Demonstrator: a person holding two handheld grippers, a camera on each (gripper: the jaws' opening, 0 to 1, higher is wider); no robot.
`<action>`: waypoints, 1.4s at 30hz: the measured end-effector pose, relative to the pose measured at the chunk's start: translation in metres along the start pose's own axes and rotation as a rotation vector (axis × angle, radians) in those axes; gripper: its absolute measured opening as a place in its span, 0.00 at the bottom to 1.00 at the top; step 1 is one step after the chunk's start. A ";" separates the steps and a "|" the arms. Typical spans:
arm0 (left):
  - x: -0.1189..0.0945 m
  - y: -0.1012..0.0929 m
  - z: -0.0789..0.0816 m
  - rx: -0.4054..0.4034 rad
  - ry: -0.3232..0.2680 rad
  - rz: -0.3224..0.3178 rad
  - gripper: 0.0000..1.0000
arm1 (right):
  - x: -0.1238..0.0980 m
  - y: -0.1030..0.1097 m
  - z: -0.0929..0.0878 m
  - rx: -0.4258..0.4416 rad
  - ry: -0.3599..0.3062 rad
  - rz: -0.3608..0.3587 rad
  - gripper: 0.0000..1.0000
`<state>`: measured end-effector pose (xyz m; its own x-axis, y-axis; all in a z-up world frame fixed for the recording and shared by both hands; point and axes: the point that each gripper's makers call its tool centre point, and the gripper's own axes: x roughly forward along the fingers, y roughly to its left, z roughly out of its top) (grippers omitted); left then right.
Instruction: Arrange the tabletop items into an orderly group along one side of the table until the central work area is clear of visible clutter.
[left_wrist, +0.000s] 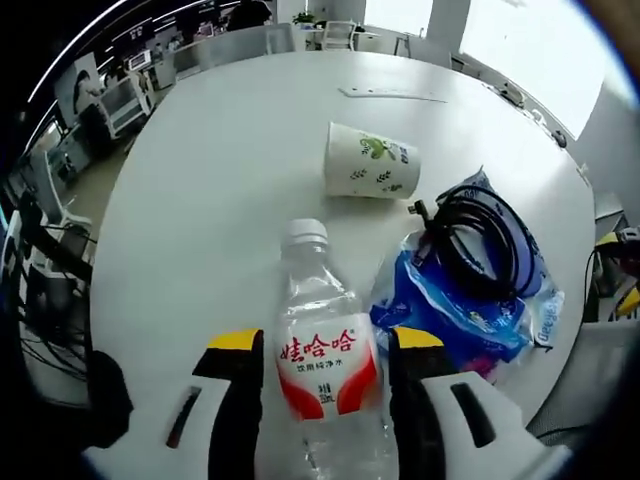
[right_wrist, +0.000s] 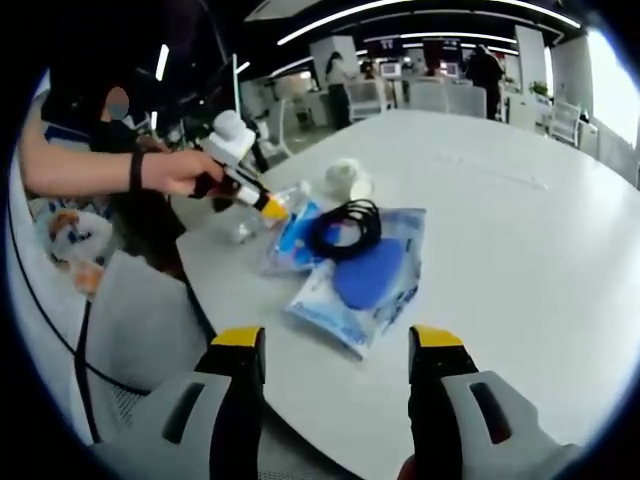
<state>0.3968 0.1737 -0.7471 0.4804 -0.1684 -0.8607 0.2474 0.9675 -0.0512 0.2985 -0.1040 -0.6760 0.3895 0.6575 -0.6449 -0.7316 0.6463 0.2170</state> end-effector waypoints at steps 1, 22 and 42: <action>0.001 0.000 0.000 0.000 0.003 0.000 0.48 | 0.000 0.000 0.000 0.000 0.000 -0.001 0.56; -0.008 0.003 0.000 -0.086 -0.046 -0.024 0.38 | 0.003 0.004 0.003 -0.009 0.002 0.005 0.55; -0.028 0.011 0.002 -0.133 -0.121 -0.009 0.37 | 0.008 0.012 0.008 -0.030 -0.004 0.023 0.55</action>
<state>0.3881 0.1886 -0.7227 0.5781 -0.1911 -0.7932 0.1426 0.9809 -0.1324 0.2978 -0.0878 -0.6724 0.3744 0.6738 -0.6370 -0.7570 0.6188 0.2097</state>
